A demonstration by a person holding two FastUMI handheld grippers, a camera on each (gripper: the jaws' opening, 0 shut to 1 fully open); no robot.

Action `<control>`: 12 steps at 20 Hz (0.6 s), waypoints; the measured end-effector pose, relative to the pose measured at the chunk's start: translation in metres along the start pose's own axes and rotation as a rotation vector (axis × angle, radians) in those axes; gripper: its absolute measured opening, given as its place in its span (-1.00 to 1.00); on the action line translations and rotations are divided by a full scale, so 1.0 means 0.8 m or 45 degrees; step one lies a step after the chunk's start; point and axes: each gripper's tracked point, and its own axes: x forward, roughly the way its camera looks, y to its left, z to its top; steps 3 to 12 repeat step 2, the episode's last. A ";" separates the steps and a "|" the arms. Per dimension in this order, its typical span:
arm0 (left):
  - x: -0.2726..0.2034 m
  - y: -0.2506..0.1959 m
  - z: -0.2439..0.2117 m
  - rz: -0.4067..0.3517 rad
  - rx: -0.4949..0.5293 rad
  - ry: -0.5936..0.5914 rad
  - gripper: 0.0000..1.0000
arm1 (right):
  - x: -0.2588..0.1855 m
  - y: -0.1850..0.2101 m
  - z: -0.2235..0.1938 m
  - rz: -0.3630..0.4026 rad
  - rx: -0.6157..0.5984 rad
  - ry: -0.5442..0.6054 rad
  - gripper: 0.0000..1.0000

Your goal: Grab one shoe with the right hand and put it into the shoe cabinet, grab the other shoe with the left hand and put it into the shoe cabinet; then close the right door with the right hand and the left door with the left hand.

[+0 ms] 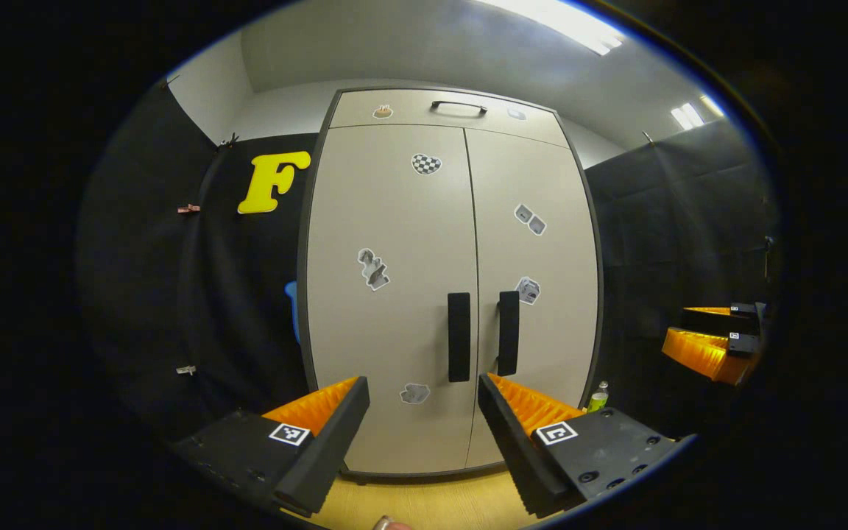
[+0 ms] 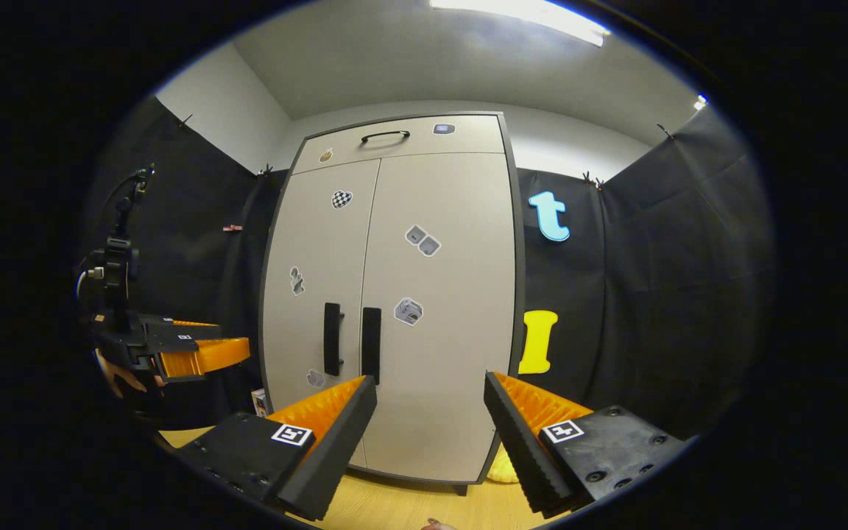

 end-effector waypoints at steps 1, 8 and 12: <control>-0.001 0.001 0.000 -0.002 0.004 0.000 0.89 | -0.001 0.002 -0.002 0.003 0.004 0.010 0.94; -0.001 0.001 0.002 -0.004 0.007 -0.004 0.90 | -0.001 0.003 -0.002 0.004 0.007 0.011 0.94; -0.001 0.001 0.002 -0.004 0.007 -0.004 0.90 | -0.001 0.003 -0.002 0.004 0.007 0.011 0.94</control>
